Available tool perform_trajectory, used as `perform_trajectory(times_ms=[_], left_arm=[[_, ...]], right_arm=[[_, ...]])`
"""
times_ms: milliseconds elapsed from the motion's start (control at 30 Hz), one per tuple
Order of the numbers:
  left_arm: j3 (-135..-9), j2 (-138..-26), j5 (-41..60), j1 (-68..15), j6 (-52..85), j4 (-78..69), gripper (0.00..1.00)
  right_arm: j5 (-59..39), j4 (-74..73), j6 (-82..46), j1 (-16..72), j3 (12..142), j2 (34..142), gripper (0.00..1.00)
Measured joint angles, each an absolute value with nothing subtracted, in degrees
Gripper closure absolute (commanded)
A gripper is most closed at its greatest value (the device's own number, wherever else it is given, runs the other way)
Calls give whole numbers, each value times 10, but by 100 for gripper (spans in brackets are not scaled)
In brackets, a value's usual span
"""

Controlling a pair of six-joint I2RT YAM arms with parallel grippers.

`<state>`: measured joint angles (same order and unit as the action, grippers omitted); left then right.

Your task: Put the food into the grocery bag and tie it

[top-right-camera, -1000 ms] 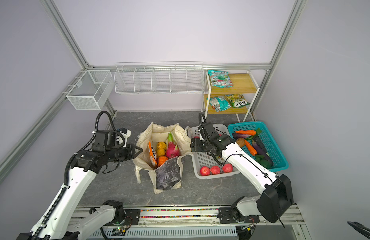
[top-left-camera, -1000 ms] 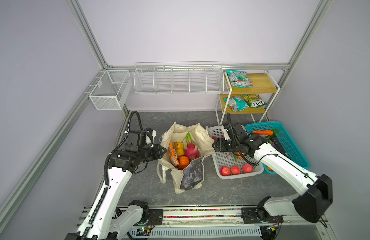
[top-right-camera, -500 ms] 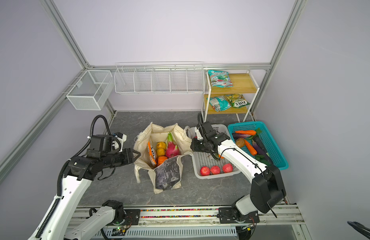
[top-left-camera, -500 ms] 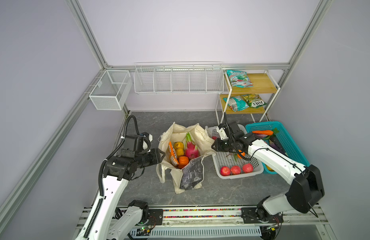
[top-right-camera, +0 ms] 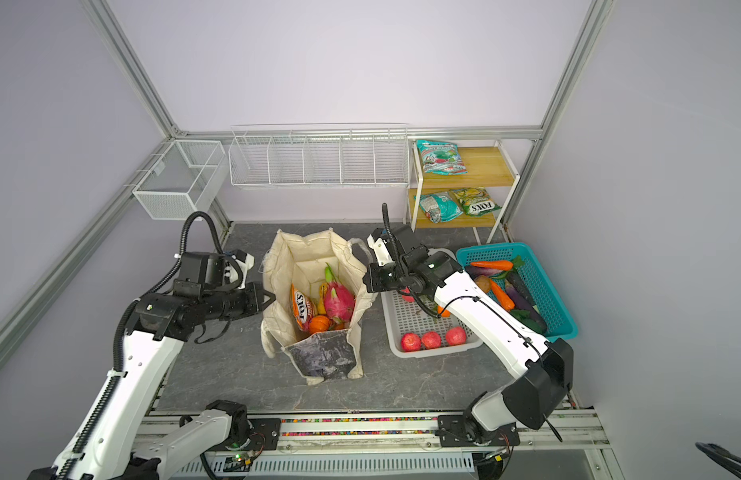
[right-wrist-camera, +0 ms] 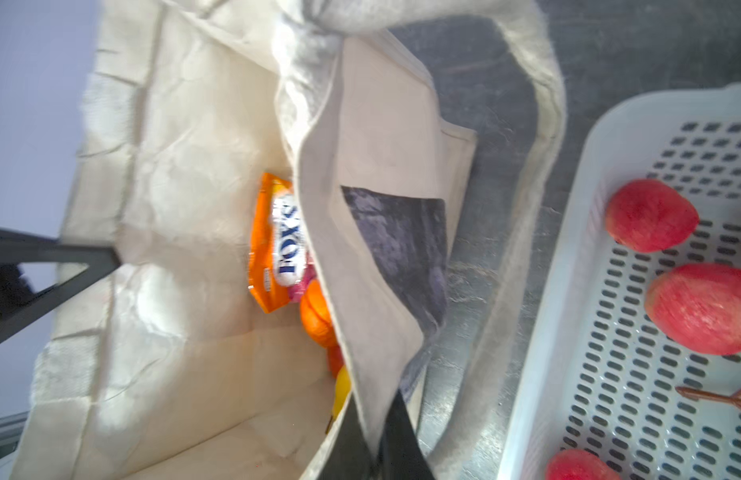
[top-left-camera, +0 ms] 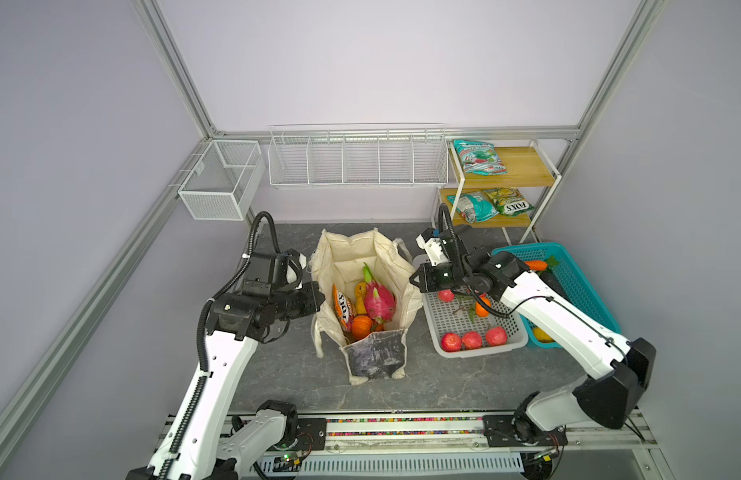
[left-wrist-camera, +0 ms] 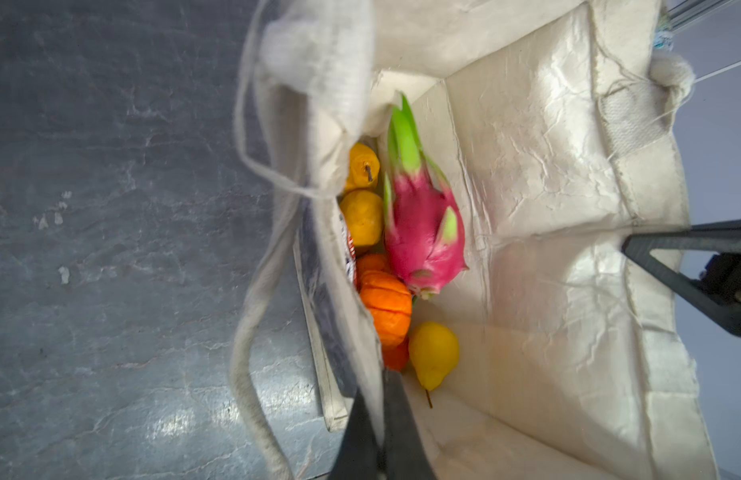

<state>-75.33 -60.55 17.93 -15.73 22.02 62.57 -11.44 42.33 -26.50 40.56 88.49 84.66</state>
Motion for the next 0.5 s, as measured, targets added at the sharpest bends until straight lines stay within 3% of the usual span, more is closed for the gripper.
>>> perform_trajectory(times_ms=[233, 500], left_arm=[[-796, -648, 182, -201, 223, 613, 100], [-777, -665, 183, -207, 224, 588, 100]], right_arm=[[-107, 452, -261, 441, 969, 873, 93], [-92, 445, -263, 464, 917, 903, 93]])
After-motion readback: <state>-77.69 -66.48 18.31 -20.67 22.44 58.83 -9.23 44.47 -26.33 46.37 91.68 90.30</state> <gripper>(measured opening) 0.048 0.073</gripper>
